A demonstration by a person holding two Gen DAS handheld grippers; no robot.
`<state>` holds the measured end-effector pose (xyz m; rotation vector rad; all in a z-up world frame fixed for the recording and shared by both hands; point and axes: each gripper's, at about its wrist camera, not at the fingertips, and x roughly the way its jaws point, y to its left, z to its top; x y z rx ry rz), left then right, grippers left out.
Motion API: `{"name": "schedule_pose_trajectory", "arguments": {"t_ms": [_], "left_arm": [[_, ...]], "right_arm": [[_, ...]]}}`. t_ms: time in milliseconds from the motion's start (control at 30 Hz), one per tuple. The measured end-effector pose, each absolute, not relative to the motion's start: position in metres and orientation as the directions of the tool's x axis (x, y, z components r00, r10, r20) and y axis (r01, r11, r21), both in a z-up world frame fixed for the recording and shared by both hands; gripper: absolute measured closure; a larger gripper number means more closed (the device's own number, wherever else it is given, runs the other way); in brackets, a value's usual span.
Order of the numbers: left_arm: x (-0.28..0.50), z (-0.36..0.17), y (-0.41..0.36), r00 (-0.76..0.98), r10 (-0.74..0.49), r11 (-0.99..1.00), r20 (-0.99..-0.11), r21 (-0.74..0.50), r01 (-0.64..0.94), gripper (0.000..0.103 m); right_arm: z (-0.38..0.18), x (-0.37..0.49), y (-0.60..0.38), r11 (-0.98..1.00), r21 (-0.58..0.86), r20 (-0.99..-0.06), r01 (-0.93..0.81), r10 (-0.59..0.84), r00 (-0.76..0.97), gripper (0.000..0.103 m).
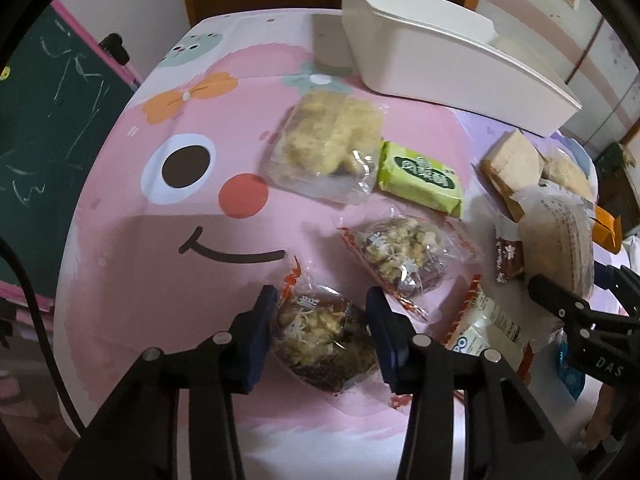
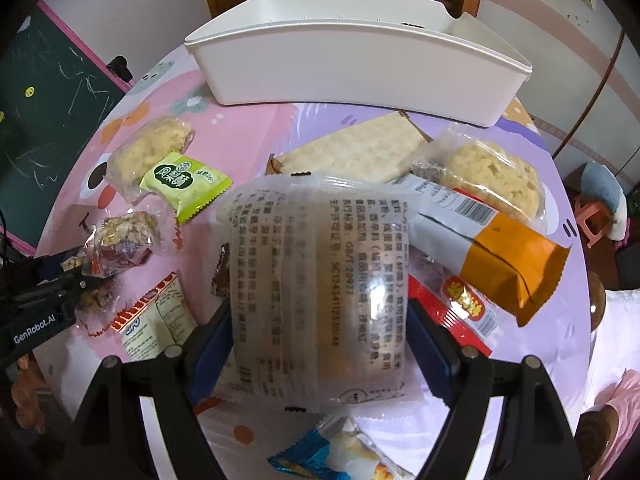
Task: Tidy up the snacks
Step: 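Grasp the clear printed biscuit pack with the right gripper while the left grasps a nut pack, then lift both packs over the white bin and release them inside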
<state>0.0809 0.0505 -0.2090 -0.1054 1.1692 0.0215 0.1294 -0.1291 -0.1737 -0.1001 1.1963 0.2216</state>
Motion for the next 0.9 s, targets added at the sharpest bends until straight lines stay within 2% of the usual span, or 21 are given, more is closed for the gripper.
{"name": "schedule_pose_trajectory", "arguments": {"t_ms": [100, 233, 500, 900], "left_arm": [[0.076, -0.206, 0.046, 0.405, -0.042, 0.997, -0.913, -0.067, -0.048, 0.063], [0.066, -0.196, 0.042, 0.433, -0.061, 0.997, -0.899, -0.079, -0.025, 0.063], [0.047, -0.15, 0.03, 0.586, -0.046, 0.999, -0.809, -0.039, 0.025, 0.063], [0.014, -0.091, 0.01, 0.743, -0.068, 0.995, -0.666, 0.006, 0.096, 0.063]], "right_arm": [[-0.171, 0.124, -0.129, 0.969, 0.046, -0.917, -0.243, 0.137, 0.375, 0.034], [-0.167, 0.118, -0.132, 0.966, 0.05, -0.91, -0.253, 0.148, 0.387, 0.039], [-0.141, 0.101, -0.134, 0.959, 0.077, -0.881, -0.273, 0.194, 0.432, 0.04], [-0.094, 0.074, -0.129, 0.952, 0.039, -0.809, -0.304, 0.209, 0.549, 0.04]]}}
